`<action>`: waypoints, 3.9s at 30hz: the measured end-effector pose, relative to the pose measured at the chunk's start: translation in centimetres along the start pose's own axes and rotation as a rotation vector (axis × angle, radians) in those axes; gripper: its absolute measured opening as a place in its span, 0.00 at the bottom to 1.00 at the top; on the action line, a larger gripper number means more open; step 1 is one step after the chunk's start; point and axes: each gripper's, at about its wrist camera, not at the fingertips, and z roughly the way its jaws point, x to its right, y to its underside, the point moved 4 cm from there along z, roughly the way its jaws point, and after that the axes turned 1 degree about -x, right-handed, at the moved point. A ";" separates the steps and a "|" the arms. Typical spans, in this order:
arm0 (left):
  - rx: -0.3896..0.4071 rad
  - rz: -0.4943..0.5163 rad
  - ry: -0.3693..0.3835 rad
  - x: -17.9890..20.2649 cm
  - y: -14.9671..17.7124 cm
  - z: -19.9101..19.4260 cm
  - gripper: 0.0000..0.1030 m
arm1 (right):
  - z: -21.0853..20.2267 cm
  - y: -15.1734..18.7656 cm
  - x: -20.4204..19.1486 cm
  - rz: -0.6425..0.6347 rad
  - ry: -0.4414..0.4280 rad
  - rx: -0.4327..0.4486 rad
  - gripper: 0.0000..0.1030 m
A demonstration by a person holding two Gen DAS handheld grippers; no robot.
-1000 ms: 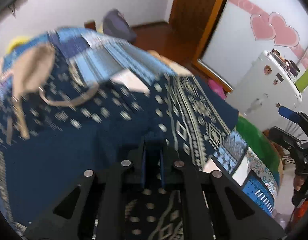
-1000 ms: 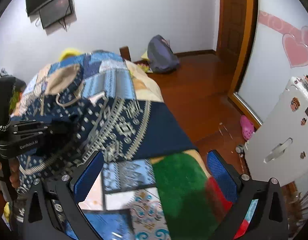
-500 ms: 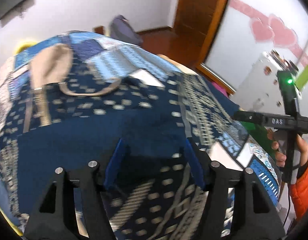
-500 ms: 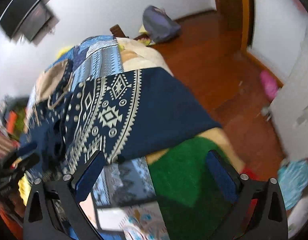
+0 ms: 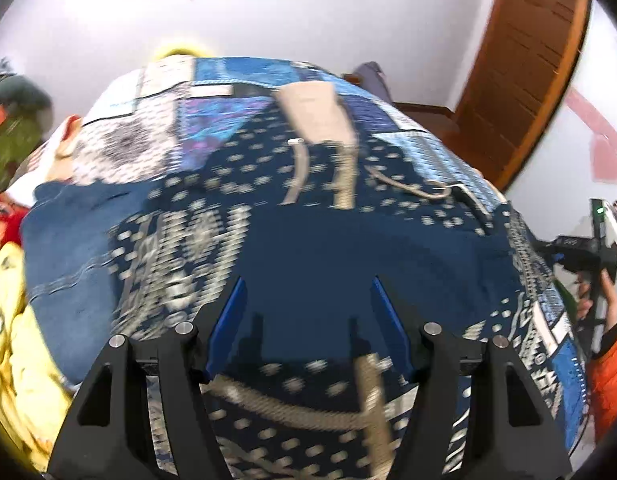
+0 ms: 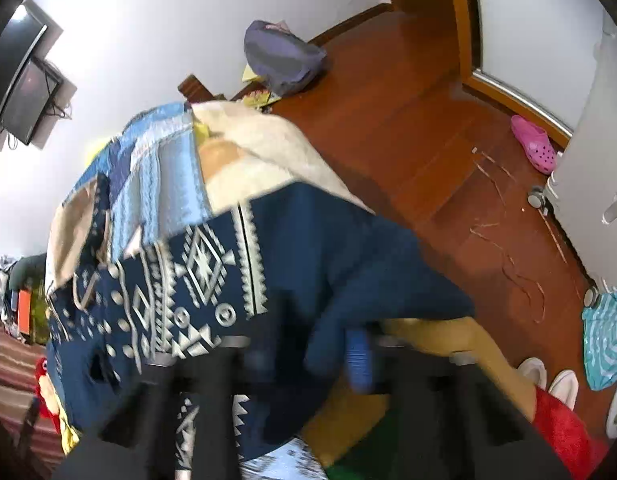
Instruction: Fold large clothes
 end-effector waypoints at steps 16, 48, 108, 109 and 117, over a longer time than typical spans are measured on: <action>0.101 -0.009 -0.040 -4.2 2.6 -5.2 0.62 | -13.2 1.8 -21.0 -0.367 -0.307 0.205 0.09; 0.058 0.027 -0.047 -3.2 6.6 -8.5 0.62 | -0.2 22.4 -24.6 -0.433 -0.308 -0.496 0.10; 0.254 0.056 -0.159 -5.9 -6.9 -5.5 0.13 | -5.8 9.6 -20.0 -0.679 -0.012 0.088 0.10; 0.220 0.024 -0.135 -7.5 -5.8 -4.4 0.13 | -4.6 9.6 -20.2 -0.661 -0.021 0.052 0.10; -0.019 -0.131 -0.063 -13.4 1.4 3.3 0.14 | 1.3 11.1 -20.3 -0.690 0.049 -0.062 0.10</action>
